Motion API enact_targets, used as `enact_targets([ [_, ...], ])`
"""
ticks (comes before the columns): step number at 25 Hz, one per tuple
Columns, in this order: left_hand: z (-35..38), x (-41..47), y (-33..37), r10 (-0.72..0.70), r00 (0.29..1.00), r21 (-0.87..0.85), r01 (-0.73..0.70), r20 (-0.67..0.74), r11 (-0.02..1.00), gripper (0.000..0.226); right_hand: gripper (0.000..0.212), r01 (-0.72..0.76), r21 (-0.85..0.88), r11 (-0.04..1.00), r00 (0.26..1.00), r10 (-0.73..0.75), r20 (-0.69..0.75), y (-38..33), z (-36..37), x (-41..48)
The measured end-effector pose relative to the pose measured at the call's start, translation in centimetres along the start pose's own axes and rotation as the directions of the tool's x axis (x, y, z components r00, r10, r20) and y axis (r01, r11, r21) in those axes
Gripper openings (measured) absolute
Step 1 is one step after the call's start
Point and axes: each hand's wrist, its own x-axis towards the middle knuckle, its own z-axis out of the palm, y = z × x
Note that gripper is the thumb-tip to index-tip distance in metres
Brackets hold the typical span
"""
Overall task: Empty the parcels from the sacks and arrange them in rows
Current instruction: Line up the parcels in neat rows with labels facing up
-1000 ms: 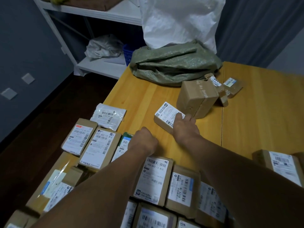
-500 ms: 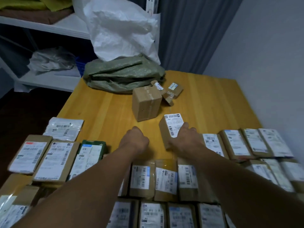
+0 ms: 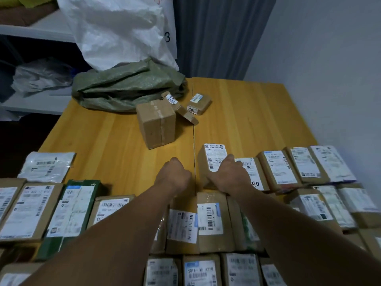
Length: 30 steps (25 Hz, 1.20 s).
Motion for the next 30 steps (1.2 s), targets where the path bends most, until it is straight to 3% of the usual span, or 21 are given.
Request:
enact_targets([
  [4,0.9,0.8,2.1,0.048,0.993,-0.051,-0.053,-0.108,0.997,0.05,0.091,0.145,-0.036,0.989,0.989,-0.144,0.017,1.0,0.0,1.5],
  [6,0.4,1.4,2.8,0.176,0.971,0.061,-0.169,-0.16,0.984,0.07,0.086,0.289,-0.157,0.944,0.957,-0.29,0.022,1.1,-0.6,2.3],
  [8,0.0,2.2,3.2,0.329,0.942,0.246,-0.304,-0.067,0.92,0.096,0.082,0.427,-0.298,0.854,0.902,-0.426,0.07,1.1,-1.1,3.0],
  [10,0.2,2.9,3.5,0.362,0.927,0.341,-0.371,0.093,0.863,0.108,0.084,0.503,-0.357,0.787,0.861,-0.493,0.127,1.2,-1.3,3.8],
  [12,1.2,3.7,3.5,0.311,0.93,0.315,-0.36,0.196,0.878,0.098,0.086,0.539,-0.34,0.77,0.84,-0.52,0.154,1.4,-1.0,4.6],
  [14,3.0,4.3,2.9,0.239,0.947,0.195,-0.281,0.213,0.94,0.076,0.085,0.558,-0.321,0.765,0.83,-0.526,0.189,1.5,-0.3,5.1],
  [17,4.8,4.4,2.2,0.168,0.972,0.091,-0.185,0.166,0.979,0.059,0.075,0.44,-0.259,0.86,0.897,-0.433,0.088,2.2,0.5,5.5],
  [19,5.0,4.7,2.1,0.092,0.985,0.003,-0.093,0.149,0.996,0.058,0.049,0.294,-0.161,0.942,0.953,-0.301,-0.024,2.9,0.3,5.8],
  [20,5.0,4.8,2.2,0.048,0.988,-0.041,-0.042,0.15,0.998,0.058,0.03,0.249,-0.084,0.965,0.968,-0.251,-0.023,3.2,-0.1,6.0],
  [22,5.0,4.6,2.7,-0.013,0.987,-0.112,0.031,0.158,0.993,0.058,0.004,0.184,0.142,0.973,0.974,-0.2,0.109,3.5,-0.6,6.4],
  [25,5.5,4.3,3.7,0.015,0.979,-0.197,0.026,0.202,0.98,0.051,0.018,0.146,0.267,0.953,0.937,-0.22,0.273,3.4,-0.6,6.7],
  [30,6.5,3.4,5.2,0.04,0.968,-0.27,0.03,0.248,0.963,0.05,0.017,0.13,0.134,0.982,0.948,-0.163,0.272,4.5,-1.5,7.2],
])
